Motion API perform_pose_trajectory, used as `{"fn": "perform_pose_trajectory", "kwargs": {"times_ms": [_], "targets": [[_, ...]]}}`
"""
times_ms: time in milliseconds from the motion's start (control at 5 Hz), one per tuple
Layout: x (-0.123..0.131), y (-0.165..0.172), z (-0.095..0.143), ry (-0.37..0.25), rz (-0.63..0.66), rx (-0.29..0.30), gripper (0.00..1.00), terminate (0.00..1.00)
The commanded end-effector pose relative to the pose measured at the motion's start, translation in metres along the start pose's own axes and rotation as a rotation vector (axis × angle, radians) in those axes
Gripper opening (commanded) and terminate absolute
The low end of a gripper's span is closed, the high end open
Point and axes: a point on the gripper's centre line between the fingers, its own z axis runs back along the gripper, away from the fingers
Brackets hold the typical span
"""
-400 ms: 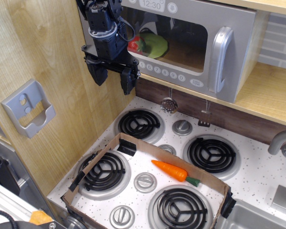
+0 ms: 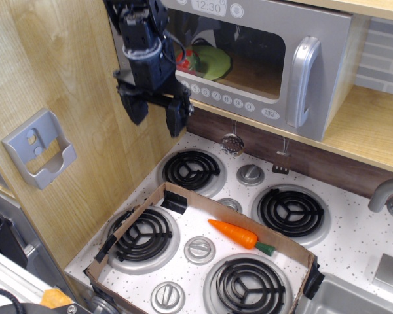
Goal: Open microwave
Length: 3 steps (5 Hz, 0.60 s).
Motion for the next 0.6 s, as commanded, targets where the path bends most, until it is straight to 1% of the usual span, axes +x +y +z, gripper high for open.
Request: {"fn": "perform_pose_trajectory", "kwargs": {"times_ms": [0,200,400], "targets": [[0.000,-0.030,0.015,-0.091,-0.012,-0.082,1.00,0.00],[0.004,-0.048,0.022,-0.113,0.019,-0.104,1.00,0.00],[0.012,-0.072,0.045,-0.142,0.035,-0.091,1.00,0.00]]}}
